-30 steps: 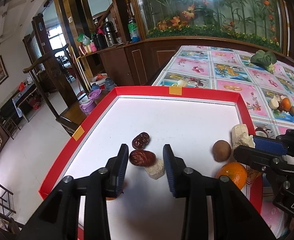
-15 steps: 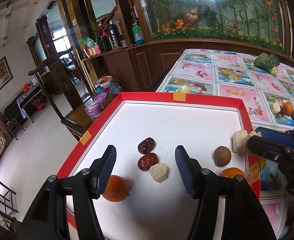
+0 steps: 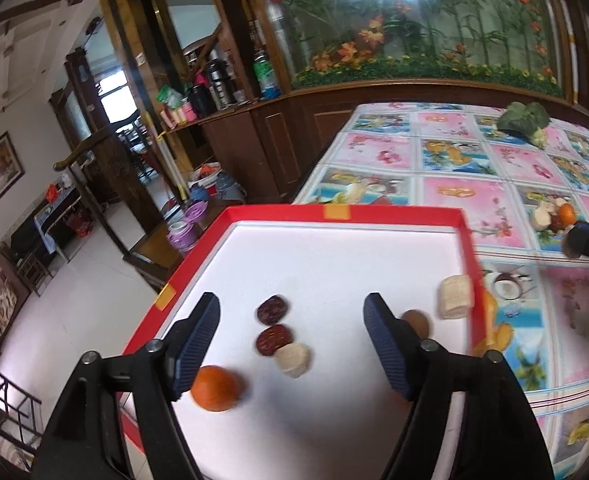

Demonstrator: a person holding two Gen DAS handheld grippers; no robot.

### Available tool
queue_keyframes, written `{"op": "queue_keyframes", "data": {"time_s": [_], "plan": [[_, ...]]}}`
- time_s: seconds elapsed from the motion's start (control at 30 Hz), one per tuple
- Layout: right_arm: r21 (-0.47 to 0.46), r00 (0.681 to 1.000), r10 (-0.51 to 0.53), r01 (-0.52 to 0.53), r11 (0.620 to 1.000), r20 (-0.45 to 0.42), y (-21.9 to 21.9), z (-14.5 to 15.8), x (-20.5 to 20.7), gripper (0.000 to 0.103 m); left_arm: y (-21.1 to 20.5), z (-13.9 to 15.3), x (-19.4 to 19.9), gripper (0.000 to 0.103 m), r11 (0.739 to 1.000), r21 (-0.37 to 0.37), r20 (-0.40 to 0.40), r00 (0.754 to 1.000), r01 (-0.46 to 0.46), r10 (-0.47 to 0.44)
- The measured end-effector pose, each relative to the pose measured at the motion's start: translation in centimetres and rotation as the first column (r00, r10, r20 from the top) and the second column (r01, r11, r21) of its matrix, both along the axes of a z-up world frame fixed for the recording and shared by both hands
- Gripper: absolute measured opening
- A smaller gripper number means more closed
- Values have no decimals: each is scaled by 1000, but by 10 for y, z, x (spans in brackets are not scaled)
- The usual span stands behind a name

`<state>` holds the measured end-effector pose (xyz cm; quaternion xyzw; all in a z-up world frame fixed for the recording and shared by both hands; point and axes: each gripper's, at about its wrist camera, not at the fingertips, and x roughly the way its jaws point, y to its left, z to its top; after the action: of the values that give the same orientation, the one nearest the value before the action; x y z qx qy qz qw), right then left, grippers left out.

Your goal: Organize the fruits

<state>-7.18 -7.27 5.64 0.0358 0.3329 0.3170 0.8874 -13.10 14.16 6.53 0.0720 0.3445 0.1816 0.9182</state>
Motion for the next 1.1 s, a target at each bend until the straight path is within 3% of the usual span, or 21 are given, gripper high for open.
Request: {"op": "queue_keyframes", "data": {"time_s": [0.23, 0.43, 0.57, 0.8, 1.0, 1.1], "plan": [[-67, 983, -175, 171, 983, -60, -89, -17, 26, 21, -55, 13, 17, 82, 983, -33, -6, 983, 182, -183], [-84, 980, -172, 164, 983, -103, -97, -23, 36, 21, -103, 8, 38, 83, 951, -42, -42, 951, 305, -307], [-99, 985, -153, 145, 984, -77, -88, -22, 34, 21, -113, 5, 39, 83, 944, -47, -51, 943, 326, -328], [-111, 985, -135, 123, 986, -107, -85, -28, 36, 21, -112, -3, 39, 83, 944, -73, -75, 942, 321, -326], [-52, 988, -131, 127, 991, -81, -83, -20, 32, 21, -109, 2, 33, 83, 941, -90, -63, 942, 325, -331], [51, 997, -27, 31, 998, -67, -58, -3, 27, 21, -90, 13, 22, 83, 955, -107, -18, 960, 278, -281]]}}
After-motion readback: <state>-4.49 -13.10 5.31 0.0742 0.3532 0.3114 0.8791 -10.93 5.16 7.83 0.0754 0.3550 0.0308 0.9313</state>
